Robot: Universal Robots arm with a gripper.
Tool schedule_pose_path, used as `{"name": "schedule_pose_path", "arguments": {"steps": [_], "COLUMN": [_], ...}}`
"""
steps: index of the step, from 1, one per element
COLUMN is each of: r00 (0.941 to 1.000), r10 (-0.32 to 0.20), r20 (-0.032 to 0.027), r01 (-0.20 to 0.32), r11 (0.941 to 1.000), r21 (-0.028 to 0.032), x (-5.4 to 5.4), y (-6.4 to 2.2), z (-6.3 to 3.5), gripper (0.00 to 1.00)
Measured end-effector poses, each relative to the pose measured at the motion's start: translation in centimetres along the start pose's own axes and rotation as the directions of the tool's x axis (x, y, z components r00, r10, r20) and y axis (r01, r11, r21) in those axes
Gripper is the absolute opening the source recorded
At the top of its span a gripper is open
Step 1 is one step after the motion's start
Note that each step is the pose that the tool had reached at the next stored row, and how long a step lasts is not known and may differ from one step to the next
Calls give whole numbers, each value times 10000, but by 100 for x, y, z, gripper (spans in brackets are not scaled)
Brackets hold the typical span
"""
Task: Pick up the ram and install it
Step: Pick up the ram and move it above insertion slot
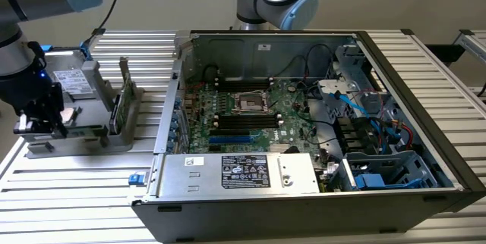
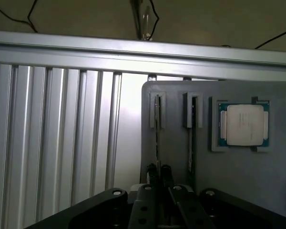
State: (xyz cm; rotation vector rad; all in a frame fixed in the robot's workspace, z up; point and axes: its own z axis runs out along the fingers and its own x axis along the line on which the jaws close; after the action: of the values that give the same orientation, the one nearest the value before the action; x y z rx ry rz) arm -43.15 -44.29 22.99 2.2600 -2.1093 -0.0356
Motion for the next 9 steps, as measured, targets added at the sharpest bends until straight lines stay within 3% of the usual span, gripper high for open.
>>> {"name": "schedule_pose_path", "arguments": {"steps": [9], "r00": [10000], "r10": [-1], "r20": [5], "r01": [1], "r11": [10000], "r21": [-78], "x": [5], "y": [-11], "z": [-212], "gripper": [14]}}
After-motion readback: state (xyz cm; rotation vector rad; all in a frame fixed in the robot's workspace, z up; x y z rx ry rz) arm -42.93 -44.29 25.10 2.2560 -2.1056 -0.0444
